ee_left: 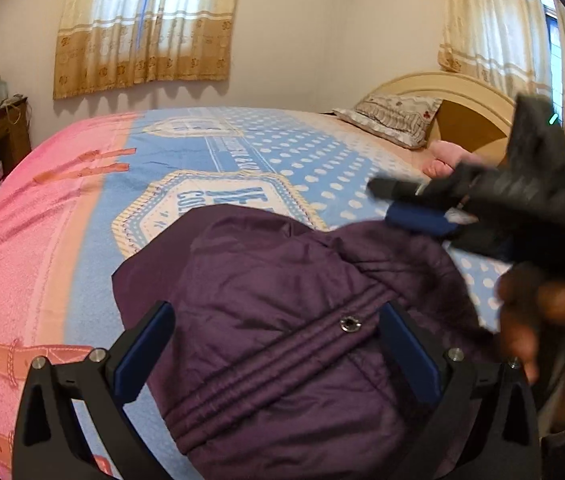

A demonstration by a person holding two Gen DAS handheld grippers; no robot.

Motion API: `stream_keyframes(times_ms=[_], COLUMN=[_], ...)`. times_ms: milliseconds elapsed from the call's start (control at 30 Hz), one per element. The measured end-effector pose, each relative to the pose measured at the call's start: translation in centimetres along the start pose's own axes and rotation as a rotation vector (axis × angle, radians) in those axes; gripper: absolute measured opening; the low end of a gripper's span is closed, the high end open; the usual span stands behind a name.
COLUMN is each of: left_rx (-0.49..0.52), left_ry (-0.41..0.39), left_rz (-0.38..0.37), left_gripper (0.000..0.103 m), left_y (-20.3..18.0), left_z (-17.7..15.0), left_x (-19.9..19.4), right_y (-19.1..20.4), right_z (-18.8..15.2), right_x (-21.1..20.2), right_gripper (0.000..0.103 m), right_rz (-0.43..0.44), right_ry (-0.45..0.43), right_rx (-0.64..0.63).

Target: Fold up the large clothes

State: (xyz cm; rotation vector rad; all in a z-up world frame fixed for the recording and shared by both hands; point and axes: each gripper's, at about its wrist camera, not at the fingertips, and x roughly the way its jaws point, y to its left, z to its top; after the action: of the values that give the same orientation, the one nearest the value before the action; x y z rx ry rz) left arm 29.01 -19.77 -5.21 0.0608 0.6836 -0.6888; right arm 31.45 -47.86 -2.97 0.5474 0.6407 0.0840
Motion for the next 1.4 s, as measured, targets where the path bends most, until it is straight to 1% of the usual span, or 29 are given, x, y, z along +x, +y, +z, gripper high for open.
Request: stream_keyframes(times_ms=[67,133,200,267,433,567,767,867,1000,1400], left_rx=[0.004,0.026,0.036,0.055,0.073,0.061,0.079,0.078,0.071,0.066], left_ry=[0.026,0.07,0.093,0.098,0.105,0.111,0.105,0.103,0.095,0.087], left_rz=[0.023,0.055,0.059,0.07,0.097,0.084,0.085,0.086,0.086,0.085], left_gripper=[0.103,0.103,0.103,0.103,0.103,0.103,0.103,0.103,0.103,0.103], left_y=[-0.5,-1.0,-1.2,-1.3,-1.4,-1.1,-1.6,-1.8,-1.9,-2.1], left_z=[0.0,-0.4,-1.0,-1.4,-2.1,-2.4,-2.6,-2.7,-2.8,-2.8], left_x=[0.7,2.0,3.0,3.2,3.7,4.0,4.2,4.2,4.5,4.6], right_y=[-0.2,-0.7,-1.1,-1.8,-2.1,-3.0,-3.9,-3.9,-3.2,-3.8], right_z=[-0.8,-1.8,-2.7,-3.3,-4.1,-4.4,-5.0,-5.2,-5.3,-5.3], right_x=[0.5,1.2,1.9,2.5,4.0,4.2,4.5,4.8,4.8,5.3], right_gripper=[0.05,0.05,0.05,0.051,0.053,0.053,0.054,0.054,0.054,0.054], right_rz=[-0.021,-0.045,-0.064,-0.049,-0.067,-0.034,-0.011,-0.019,-0.059,-0.047], right_ry=[0.018,0.018,0.023,0.027,0.039,0.041,0.03,0.03,0.022,0.035], right_rx=[-0.039,-0.048,-0.057,-0.037,-0.04,-0.009,-0.001,-0.004,-0.033,-0.027])
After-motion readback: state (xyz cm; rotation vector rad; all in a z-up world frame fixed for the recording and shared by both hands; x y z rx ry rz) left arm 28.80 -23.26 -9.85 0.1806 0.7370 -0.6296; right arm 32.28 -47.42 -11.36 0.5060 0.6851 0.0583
